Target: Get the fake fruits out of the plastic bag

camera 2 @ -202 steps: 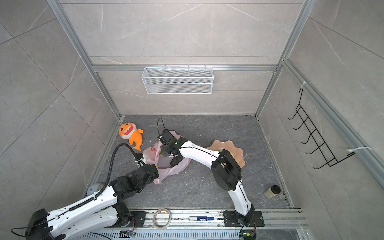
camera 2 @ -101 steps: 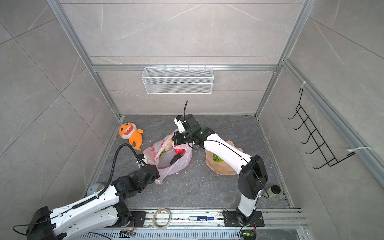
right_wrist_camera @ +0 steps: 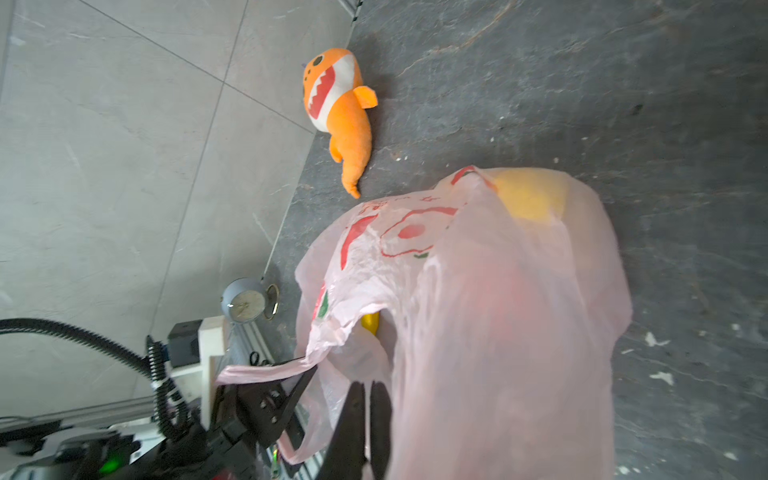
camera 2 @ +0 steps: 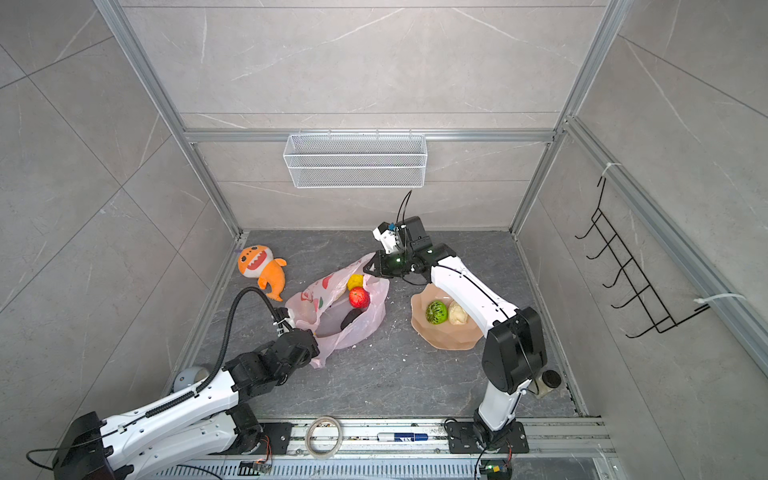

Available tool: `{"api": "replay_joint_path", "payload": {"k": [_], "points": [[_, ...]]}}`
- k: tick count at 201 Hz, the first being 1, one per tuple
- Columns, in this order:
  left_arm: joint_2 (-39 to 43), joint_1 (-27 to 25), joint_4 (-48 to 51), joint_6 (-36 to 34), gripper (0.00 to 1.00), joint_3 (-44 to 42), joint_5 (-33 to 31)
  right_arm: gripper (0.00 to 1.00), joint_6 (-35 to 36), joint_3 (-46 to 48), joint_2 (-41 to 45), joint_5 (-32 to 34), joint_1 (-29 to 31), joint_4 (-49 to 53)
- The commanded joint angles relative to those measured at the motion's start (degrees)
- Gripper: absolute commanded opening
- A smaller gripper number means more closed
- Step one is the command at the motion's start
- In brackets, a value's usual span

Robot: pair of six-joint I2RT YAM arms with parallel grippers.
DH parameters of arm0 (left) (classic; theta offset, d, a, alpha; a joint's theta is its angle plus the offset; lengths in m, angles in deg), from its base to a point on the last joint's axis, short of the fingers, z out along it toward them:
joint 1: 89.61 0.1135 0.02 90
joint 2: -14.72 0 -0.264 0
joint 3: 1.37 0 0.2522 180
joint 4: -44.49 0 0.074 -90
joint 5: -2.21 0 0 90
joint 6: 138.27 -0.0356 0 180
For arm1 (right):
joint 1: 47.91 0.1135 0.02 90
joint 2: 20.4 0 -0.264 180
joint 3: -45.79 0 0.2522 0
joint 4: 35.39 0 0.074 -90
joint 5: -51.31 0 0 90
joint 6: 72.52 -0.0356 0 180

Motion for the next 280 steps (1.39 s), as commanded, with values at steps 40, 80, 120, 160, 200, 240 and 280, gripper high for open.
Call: {"api": "replay_joint_path", "payload": {"k": [40,80,120,160,200,240,280], "points": [[2.72,0.16,0.42,-0.80,0.00,-0.14,-1.91,0.19,5.07,-6.94,3.18,-2.00,-0.72,10.39],[3.19,0.16,0.55,-1.25,0.00,0.20,-1.96,0.32,8.19,-6.93,5.17,4.52,-0.72,17.47],[3.32,0.16,0.97,-2.13,0.00,1.12,-2.22,0.41,10.08,-6.77,8.77,12.64,-0.53,24.31],[3.14,0.16,0.99,-2.30,0.00,1.47,-2.28,0.41,12.08,-5.13,14.69,30.26,8.39,27.32],[2.92,0.16,0.59,-2.39,0.00,2.09,-2.18,0.27,7.73,-1.18,15.07,35.07,17.45,21.39],[2.74,0.16,-0.07,-2.71,0.00,2.82,-1.40,0.21,4.32,4.56,7.97,41.62,25.95,9.47],[2.83,0.16,-0.54,-2.17,0.00,2.42,-0.52,0.19,2.61,4.08,-2.43,50.71,30.06,-0.06]]}}
